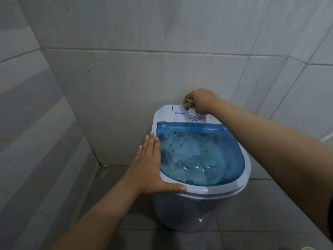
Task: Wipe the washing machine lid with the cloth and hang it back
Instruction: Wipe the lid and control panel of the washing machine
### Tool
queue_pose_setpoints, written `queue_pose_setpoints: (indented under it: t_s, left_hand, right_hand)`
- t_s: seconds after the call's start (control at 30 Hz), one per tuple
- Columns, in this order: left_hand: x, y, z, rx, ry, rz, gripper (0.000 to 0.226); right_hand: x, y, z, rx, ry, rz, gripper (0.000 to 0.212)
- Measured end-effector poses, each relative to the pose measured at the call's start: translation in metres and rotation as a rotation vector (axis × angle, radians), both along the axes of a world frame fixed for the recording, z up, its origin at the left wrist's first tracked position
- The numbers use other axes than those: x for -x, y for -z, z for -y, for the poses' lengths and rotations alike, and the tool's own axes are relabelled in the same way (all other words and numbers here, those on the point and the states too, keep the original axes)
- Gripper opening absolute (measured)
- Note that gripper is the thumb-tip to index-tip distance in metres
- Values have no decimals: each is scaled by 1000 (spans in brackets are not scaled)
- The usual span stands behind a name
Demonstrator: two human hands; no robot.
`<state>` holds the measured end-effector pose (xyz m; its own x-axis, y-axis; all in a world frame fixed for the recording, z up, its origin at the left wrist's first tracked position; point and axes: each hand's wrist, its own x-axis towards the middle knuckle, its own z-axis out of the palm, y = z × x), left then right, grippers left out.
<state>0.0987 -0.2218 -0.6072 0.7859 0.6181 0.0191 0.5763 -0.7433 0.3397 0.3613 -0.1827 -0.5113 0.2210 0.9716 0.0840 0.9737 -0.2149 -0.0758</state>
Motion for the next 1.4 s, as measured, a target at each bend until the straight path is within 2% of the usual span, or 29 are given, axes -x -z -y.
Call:
queue_pose_setpoints:
  t_s: [0.13,0.3,0.63,0.97,1.1,1.2,1.3,1.4]
  left_hand:
    - [0,-1,0,10,5,6,151]
    - [0,-1,0,8,4,7,151]
    - [-1,-4,2,9,3,11,153]
    - [0,-9,5,9,-2,-26,154]
    - [-1,-9,5,-5,-4,-33,153]
    - [-1,-9,3,-39,10,-65,152]
    - [-2,-8,2,-88,12,-99,155]
    - [-3,-6,0,-122,14,-121,155]
  right_hand:
    - [-15,6,7,-23,12,9,37]
    - [-30,7,27,-11,49,68,47]
    - [-28,18,61,2,39,165,40]
    - [-22,16,86,85,10,99,52]
    - [-26,-11,95,233,-1,-95,37]
    - [-42,-27,91,112,80,-145,41]
    - [-56,-29,78,-101,178,-59,43]
    - [-54,-23,64,-111,177,7,43]
